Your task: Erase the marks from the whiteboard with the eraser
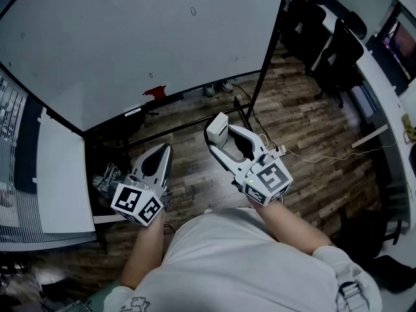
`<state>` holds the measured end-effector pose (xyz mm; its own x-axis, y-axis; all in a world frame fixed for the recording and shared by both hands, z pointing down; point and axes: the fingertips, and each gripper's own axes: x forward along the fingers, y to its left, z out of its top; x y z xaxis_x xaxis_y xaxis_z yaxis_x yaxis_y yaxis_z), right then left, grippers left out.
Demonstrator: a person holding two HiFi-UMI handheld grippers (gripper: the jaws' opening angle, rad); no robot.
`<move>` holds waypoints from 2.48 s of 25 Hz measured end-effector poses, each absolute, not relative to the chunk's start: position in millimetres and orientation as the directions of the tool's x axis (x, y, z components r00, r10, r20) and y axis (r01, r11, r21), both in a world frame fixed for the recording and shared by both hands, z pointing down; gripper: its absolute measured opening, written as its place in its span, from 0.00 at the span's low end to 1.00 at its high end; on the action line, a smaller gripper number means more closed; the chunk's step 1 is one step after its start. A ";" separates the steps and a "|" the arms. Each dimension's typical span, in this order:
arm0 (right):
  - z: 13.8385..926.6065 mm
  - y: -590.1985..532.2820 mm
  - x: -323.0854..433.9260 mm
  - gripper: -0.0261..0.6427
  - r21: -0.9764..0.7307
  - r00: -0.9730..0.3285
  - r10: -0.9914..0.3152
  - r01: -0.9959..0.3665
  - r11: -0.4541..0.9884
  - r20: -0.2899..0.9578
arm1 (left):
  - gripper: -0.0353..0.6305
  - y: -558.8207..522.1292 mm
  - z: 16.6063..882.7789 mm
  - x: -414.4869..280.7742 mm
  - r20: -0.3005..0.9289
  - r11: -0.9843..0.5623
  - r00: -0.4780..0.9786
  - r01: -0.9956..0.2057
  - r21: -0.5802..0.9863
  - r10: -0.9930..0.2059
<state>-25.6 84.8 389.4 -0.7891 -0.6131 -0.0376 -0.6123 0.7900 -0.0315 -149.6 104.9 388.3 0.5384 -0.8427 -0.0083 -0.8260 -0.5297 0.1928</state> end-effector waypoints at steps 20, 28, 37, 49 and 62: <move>366.0 73.2 -35.2 0.40 0.054 -0.768 -0.632 -0.639 0.767 -0.102 | 0.06 88.8 399.0 -143.8 0.003 -0.562 0.579 -0.793 0.234 -0.816; 356.4 28.7 -32.9 0.40 0.026 -0.791 -0.596 -0.604 0.797 -0.137 | 0.06 41.4 392.3 -136.1 -0.003 -0.577 0.590 -0.787 0.219 -0.807; 359.2 -51.3 -24.7 0.40 0.038 -0.793 -0.601 -0.606 0.794 -0.097 | 0.06 -30.7 386.9 -133.3 0.006 -0.548 0.561 -0.811 0.203 -0.828; 331.8 -172.0 -1.3 0.40 0.070 -0.831 -0.541 -0.552 0.831 -0.130 | 0.06 -152.3 357.4 -106.0 -0.023 -0.501 0.505 -0.847 0.178 -0.863; 316.5 -246.2 21.2 0.40 0.186 -0.853 -0.506 -0.522 0.833 -0.128 | 0.06 -228.4 352.9 -75.4 -0.020 -0.497 0.500 -0.855 0.150 -0.866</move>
